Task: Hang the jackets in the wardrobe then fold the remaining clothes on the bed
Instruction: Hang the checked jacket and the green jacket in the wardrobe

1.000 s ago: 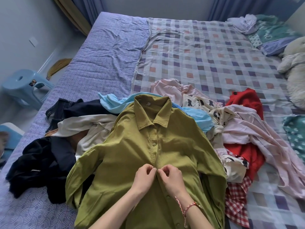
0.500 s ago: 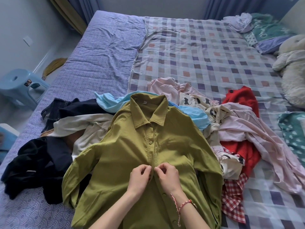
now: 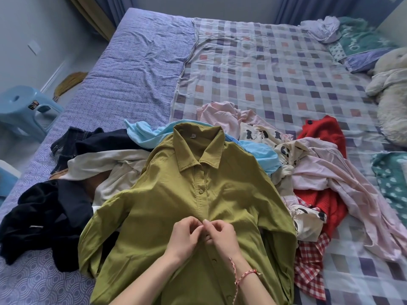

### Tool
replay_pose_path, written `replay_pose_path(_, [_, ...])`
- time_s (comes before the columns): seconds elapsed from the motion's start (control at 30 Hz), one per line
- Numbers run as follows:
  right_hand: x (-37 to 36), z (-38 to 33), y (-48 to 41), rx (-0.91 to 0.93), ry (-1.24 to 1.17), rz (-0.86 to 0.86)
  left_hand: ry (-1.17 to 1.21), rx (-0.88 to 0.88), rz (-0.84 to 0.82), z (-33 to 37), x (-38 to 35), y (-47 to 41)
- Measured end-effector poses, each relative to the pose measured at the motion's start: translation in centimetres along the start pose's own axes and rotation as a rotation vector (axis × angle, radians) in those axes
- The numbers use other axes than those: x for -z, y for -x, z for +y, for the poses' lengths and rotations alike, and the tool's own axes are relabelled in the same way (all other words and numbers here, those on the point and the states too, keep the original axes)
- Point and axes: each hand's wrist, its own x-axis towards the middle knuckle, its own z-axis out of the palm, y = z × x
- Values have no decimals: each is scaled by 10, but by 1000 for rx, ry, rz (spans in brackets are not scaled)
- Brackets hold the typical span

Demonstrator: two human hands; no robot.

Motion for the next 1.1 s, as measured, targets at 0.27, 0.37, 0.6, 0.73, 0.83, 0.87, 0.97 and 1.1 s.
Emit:
replay_pose_path(0.27, [-17,1,4,-65,-157,173,196,159,-50,-10,-2,-5])
replay_pose_path(0.37, [-18,5,1,-39,12,223,218,175,-54,-10,-2,-6])
replay_pose_path(0.6, [-20,1,8,7,181,258,442,312,-46,-3,2,-3])
replay_pose_path(0.73, [-4,14,19,26,152,207,235,329,-50,-7,3,3])
replay_pose_path(0.83, [12,32,32,51,350,113,-379,39,-87,-21,-2,24])
replay_pose_path(0.87, [14,39,35,57,448,75,-511,-10,-114,-25,-3,33])
replay_pose_path(0.97, [12,54,43,52,625,39,-658,-87,-119,-37,-7,51])
replay_pose_path(1.1, [11,57,45,69,691,61,-539,53,-25,-38,-5,57])
